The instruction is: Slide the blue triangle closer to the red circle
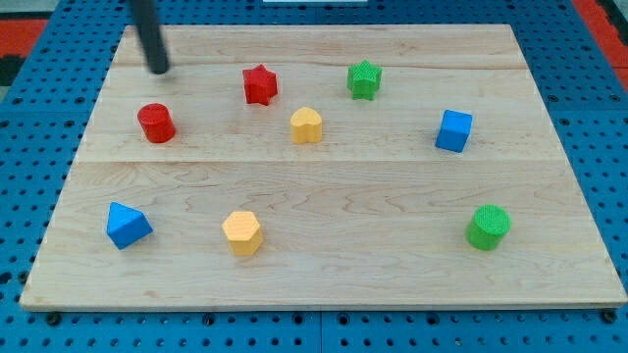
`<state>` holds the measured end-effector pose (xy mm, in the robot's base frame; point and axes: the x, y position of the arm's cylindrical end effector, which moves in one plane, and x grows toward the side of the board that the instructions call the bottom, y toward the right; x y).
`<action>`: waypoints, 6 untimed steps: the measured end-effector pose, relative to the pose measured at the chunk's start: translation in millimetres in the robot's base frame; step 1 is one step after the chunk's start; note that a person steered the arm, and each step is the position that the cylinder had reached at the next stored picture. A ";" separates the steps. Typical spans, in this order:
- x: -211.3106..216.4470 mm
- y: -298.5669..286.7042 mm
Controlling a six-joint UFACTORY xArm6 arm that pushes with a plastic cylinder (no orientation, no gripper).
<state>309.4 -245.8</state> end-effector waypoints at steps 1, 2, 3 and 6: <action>111.9 -32.6; 203.6 -34.6; 246.4 9.3; 194.9 97.4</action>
